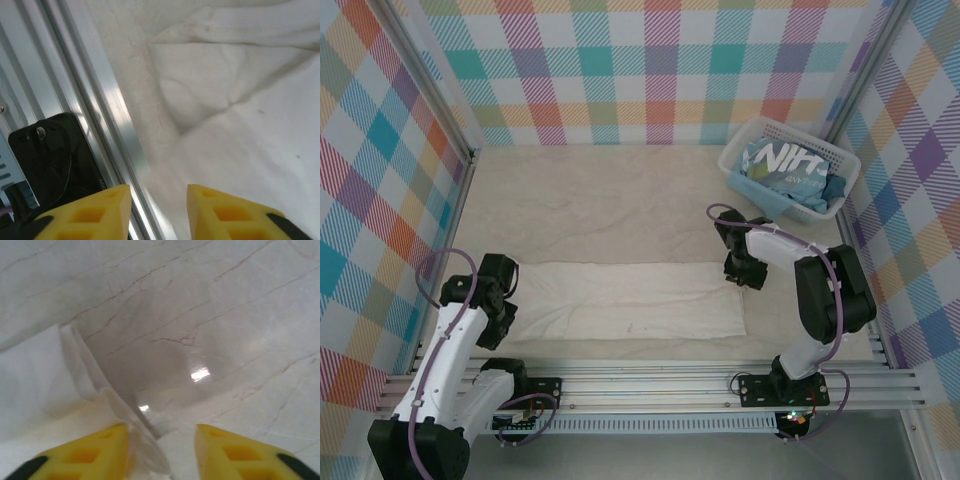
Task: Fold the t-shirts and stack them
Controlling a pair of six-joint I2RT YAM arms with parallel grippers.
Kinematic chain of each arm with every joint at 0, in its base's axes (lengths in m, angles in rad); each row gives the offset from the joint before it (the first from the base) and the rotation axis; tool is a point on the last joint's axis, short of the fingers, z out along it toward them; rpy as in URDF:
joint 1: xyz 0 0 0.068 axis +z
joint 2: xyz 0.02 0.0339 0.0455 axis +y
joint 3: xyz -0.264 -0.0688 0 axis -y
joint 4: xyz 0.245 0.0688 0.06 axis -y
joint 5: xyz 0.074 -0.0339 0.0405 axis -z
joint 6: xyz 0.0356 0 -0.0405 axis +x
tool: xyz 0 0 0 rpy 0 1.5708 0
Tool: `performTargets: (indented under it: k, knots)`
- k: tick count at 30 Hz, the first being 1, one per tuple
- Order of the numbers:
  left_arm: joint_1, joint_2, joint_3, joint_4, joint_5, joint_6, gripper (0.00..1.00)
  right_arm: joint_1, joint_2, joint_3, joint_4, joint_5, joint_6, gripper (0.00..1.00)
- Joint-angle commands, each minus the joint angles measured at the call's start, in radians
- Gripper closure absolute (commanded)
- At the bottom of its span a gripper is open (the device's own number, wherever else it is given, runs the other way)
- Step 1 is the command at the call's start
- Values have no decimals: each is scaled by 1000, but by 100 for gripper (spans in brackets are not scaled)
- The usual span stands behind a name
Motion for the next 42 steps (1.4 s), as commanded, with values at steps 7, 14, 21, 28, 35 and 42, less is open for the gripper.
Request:
performTargets:
  k: [7,14,21,28,35,42]
  knots:
    - [-6,260,265,132,54,208,54,52,-194,42,-67,15,46,69]
    - [28,631,355,345,220,295,70,107,-140,-15,130,-228,78,82]
    - [46,823,353,405,249,345,75,112,59,33,179,-340,157,82]
    - [32,967,376,579,433,387,75,-3,257,164,80,-337,142,82]
    - [13,1100,592,592,467,430,70,-143,372,369,30,-355,-10,82]
    - [21,938,630,437,331,467,59,-129,319,423,21,-382,-85,80]
